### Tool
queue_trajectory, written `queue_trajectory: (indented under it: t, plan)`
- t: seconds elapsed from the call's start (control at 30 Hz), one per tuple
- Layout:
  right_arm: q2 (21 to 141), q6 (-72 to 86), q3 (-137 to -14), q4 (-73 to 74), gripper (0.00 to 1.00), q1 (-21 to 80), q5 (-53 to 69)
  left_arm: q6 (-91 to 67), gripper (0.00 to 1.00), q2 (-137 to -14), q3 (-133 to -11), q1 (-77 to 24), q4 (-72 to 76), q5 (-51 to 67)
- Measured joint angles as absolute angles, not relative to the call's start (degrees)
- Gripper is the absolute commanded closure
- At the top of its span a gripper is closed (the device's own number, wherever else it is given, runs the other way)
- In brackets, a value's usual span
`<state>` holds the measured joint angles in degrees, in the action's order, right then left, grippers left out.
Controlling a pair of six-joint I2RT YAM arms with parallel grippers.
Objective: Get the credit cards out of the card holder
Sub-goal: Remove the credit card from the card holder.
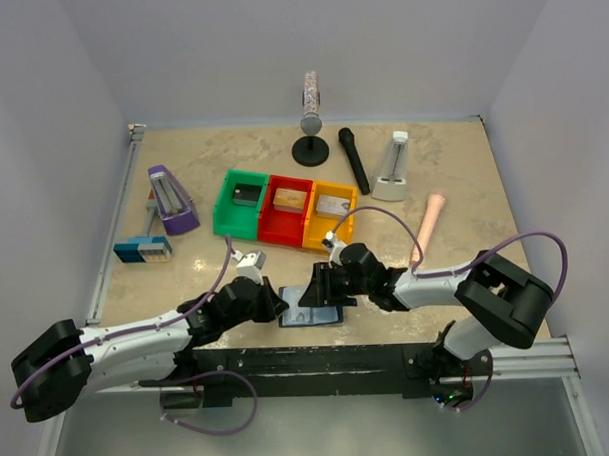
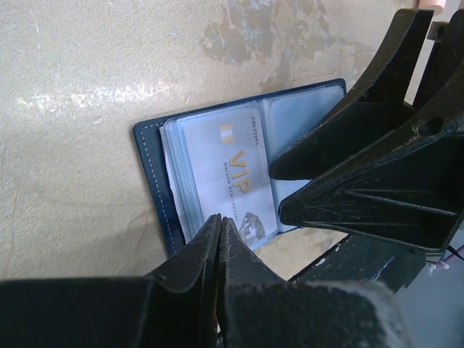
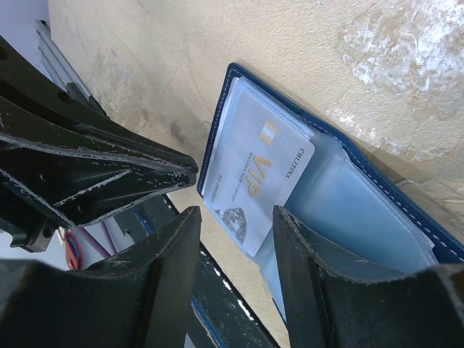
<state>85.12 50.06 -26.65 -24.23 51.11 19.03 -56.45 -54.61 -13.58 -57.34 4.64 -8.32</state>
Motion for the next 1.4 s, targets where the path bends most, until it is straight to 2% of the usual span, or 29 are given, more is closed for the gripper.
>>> queue_trajectory:
  t: [0.67,1.4]
  plan:
    - [85.1,50.2,-26.2,-24.0,0.51,51.1,19.0,-56.5,1.00,-61.3,-12.9,-57.3,10.9,-6.8]
    - [85.1,50.6,-26.0,-23.6,0.51,51.1,18.7,-59.0,1.00,-61.1,-10.0,-57.3,15.9,-6.8]
